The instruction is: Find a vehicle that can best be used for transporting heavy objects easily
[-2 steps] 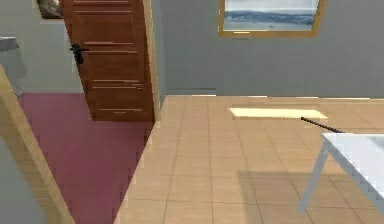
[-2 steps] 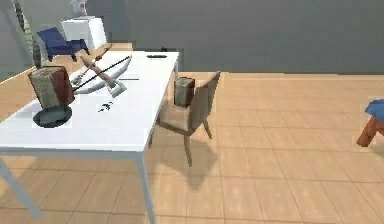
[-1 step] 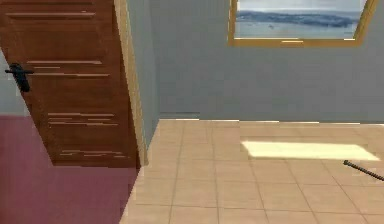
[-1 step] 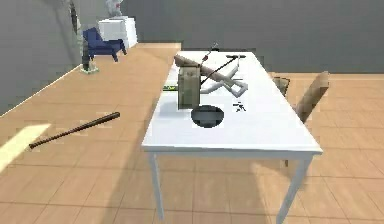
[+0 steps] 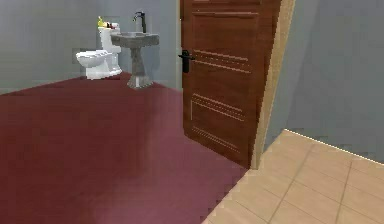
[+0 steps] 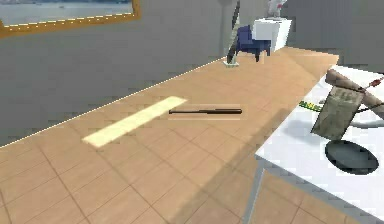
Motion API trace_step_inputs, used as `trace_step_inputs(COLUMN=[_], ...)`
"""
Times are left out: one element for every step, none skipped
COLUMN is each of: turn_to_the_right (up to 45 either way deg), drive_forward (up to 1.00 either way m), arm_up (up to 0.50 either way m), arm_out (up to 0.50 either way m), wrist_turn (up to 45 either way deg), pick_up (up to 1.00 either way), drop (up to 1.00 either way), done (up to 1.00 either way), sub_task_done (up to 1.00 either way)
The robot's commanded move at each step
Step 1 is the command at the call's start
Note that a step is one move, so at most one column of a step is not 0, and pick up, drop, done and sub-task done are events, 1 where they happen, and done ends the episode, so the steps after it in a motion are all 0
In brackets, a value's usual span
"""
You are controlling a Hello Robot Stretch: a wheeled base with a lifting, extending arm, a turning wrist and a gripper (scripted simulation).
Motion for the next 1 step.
trace_step_inputs(turn_to_the_right=[0.0], drive_forward=[0.45], arm_up=[0.0], arm_out=[0.0], wrist_turn=[0.0], pick_up=[0.0], drop=[0.0], done=[0.0], sub_task_done=[0.0])
